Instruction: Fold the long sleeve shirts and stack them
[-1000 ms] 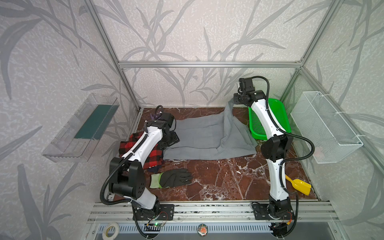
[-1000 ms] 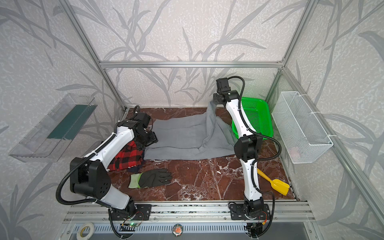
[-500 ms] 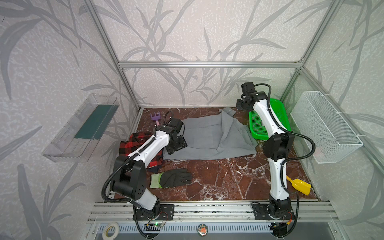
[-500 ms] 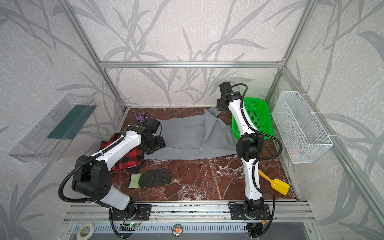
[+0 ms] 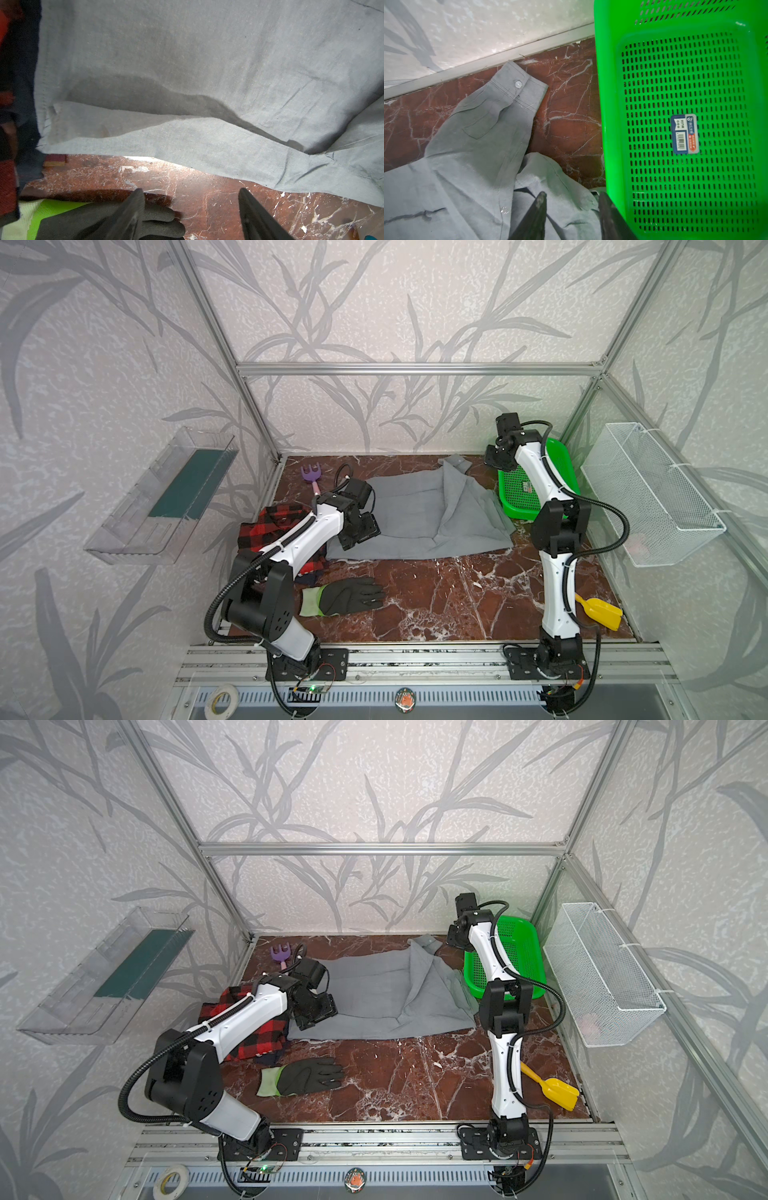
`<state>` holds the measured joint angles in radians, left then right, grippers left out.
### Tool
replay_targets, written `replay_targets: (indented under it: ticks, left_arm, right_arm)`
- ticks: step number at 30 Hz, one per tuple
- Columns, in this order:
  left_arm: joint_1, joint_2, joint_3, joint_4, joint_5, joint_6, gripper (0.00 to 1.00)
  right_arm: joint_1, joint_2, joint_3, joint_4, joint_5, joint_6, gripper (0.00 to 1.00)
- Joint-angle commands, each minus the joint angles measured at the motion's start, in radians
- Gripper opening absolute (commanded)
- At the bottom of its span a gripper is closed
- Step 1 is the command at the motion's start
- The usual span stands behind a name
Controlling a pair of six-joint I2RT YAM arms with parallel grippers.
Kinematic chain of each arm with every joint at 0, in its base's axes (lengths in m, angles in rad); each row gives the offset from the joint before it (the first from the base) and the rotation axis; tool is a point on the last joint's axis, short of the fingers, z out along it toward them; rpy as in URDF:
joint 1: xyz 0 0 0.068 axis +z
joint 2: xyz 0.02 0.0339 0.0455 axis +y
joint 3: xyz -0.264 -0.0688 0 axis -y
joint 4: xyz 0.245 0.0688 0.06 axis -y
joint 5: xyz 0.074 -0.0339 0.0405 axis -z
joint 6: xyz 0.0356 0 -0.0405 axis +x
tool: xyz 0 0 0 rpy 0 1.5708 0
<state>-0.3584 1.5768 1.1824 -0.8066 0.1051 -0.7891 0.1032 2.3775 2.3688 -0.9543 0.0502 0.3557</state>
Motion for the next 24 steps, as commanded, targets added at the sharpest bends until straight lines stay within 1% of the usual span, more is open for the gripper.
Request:
replay_targets:
  ticks: [1,5,11,14,16,18,20,24]
  left_arm:
    - [-0.01,0.017,-0.007,-0.005,-0.024,-0.015,0.72]
    - [-0.011,0.027,-0.007,-0.003,-0.022,-0.015,0.72]
    - [-0.013,0.029,-0.01,-0.002,-0.024,-0.011,0.73]
    - [-0.013,0.028,-0.012,0.002,-0.02,-0.01,0.73]
    - [-0.014,0.026,-0.01,0.005,-0.014,-0.01,0.73]
    - [-0.014,0.023,-0.01,0.01,-0.009,-0.01,0.73]
    - [-0.016,0.021,-0.01,0.017,-0.002,-0.008,0.73]
    - [-0.017,0.03,-0.012,0.023,0.01,0.011,0.73]
  right_arm:
    - [-0.016,0.066,0.061,-0.022,-0.017,0.015,0.42]
    - [-0.031,0.099,0.094,-0.065,-0.003,0.021,0.42]
    - [-0.064,0.031,-0.013,-0.054,0.073,0.04,0.42]
    - [-0.074,-0.033,-0.105,0.008,0.084,0.043,0.42]
    - [-0.074,-0.059,-0.131,0.023,0.091,0.035,0.42]
    - [-0.074,-0.079,-0.135,0.016,0.079,0.03,0.44]
    - [-0.066,-0.133,-0.176,0.036,0.01,0.028,0.47]
    - [-0.005,-0.308,-0.405,0.149,-0.002,0.012,0.58]
